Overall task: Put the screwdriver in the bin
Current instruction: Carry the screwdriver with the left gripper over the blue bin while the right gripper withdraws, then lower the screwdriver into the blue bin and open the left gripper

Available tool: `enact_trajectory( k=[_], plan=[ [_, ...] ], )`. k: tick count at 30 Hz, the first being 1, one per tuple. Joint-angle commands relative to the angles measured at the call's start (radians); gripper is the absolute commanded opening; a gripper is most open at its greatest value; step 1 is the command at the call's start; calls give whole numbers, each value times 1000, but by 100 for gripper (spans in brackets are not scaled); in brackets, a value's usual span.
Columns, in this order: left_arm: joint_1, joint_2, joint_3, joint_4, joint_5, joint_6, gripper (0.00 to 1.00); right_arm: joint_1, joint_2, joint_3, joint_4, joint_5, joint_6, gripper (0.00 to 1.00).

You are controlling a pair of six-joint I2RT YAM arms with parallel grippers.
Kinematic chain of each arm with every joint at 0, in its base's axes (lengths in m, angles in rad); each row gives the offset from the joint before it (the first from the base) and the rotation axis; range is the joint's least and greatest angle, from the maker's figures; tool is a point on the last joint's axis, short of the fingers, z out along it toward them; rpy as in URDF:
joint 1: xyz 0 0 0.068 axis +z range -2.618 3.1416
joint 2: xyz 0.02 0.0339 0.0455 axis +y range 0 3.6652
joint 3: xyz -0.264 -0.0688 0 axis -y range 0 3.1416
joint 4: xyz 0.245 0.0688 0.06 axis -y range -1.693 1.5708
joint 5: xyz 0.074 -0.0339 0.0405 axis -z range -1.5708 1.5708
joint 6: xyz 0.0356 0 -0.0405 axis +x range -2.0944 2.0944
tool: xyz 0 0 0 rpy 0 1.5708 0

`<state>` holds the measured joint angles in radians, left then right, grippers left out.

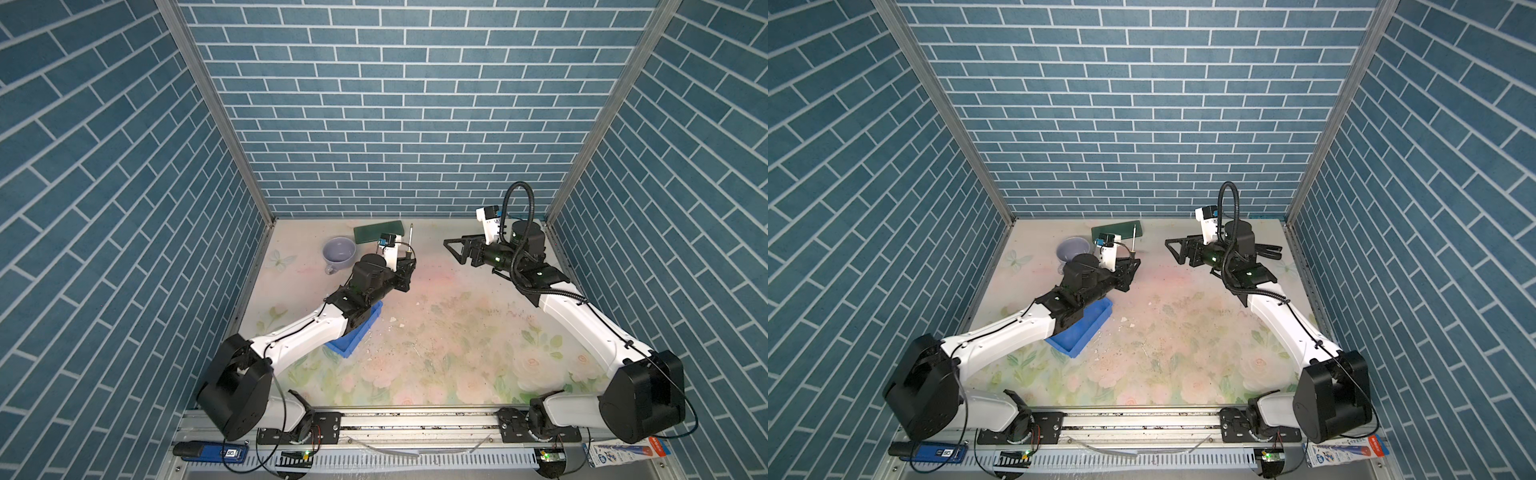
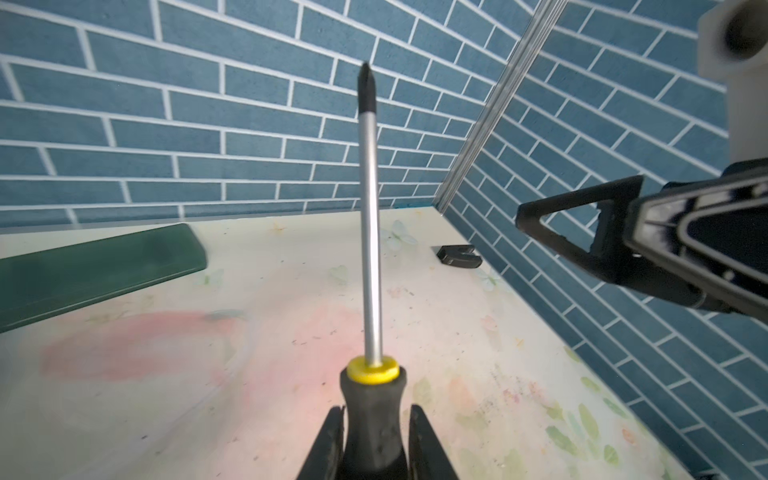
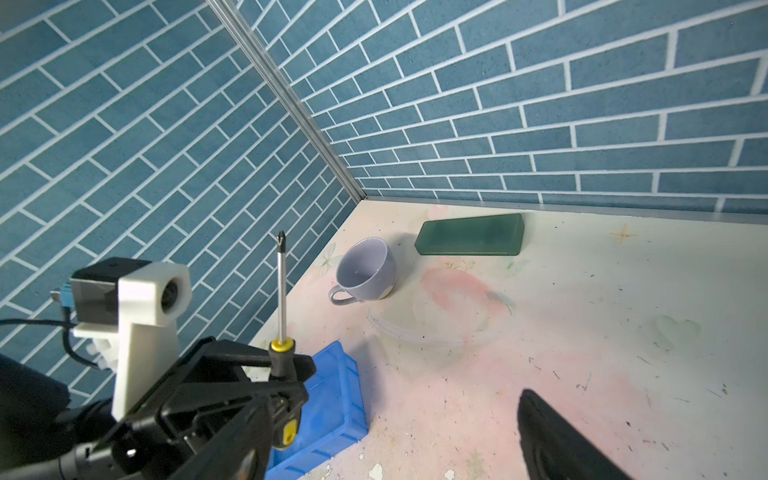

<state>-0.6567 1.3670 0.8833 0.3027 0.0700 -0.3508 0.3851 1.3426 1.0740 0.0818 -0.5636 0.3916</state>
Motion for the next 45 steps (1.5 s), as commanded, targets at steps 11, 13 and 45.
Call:
enact_trajectory(
  k=[11, 13, 45],
  plan=[
    [179, -223, -7, -644, -59, 356, 16, 273, 47, -17, -80, 85, -339, 98],
    [195, -236, -12, -701, -98, 409, 16, 310, 61, -16, -78, 97, -347, 98],
    [220, 65, -138, -798, -282, 725, 16, 419, 85, -41, -143, 120, -416, 98]
  ],
)
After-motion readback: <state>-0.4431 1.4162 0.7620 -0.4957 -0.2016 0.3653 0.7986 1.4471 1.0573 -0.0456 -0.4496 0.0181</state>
